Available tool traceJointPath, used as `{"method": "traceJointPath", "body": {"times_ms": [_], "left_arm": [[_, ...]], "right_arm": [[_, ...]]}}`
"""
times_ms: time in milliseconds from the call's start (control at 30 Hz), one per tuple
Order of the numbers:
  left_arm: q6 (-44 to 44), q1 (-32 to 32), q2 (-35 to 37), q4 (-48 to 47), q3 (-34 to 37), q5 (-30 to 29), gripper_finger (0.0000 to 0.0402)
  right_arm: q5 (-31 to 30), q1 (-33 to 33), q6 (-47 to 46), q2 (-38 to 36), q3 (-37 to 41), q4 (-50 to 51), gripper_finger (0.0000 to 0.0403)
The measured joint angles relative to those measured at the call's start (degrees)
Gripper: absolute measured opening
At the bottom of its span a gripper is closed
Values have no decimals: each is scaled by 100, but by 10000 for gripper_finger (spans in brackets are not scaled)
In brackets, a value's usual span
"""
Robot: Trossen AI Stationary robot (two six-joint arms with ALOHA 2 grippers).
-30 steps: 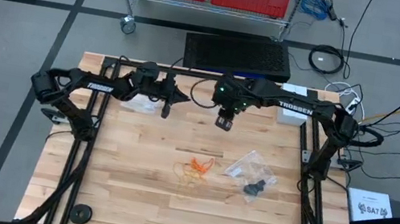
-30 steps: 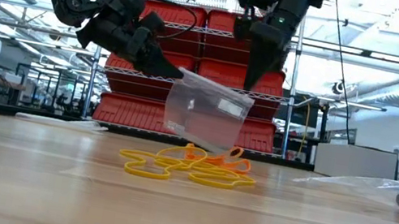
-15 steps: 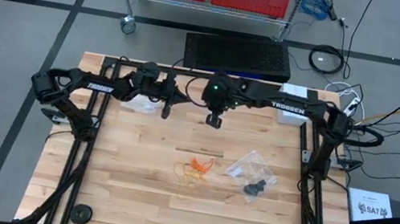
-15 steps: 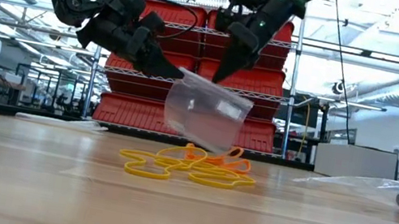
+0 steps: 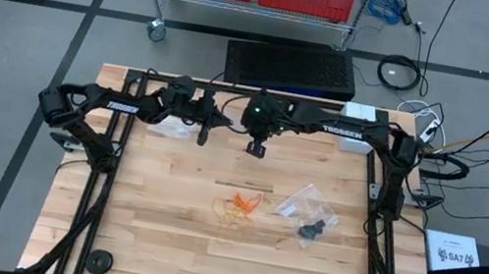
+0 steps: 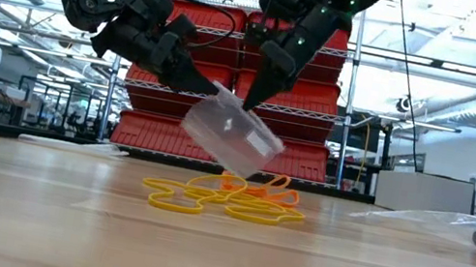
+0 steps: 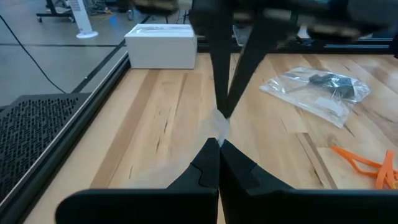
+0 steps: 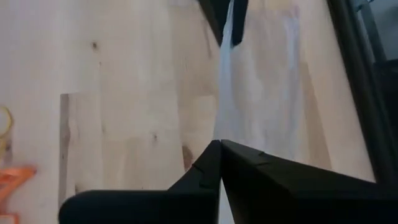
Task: Sort rubber bands
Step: Open the top right transparent zip bag
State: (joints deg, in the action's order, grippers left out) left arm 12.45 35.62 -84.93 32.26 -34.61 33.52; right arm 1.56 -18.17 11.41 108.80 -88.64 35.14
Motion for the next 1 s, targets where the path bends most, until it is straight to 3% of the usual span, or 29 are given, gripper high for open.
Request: {"method": "traceJointPath", "body": {"times_ms": [300,567,900,1000], "left_arm": [[-7,0,0,-134,0,-3,0],[-7,0,0,-167,0,-78,0],[-4,-2,-1,-291,0,-271,0],[-4,0,-2,-320,0,-275,0]], "right_arm": [[-771,-31,1,81,0,-411,0],[-153,10,10,71,0,-503,0],[-178,103,-363,-5,0,-259,0],[-454,141,-441,-84,0,-226,0]]}}
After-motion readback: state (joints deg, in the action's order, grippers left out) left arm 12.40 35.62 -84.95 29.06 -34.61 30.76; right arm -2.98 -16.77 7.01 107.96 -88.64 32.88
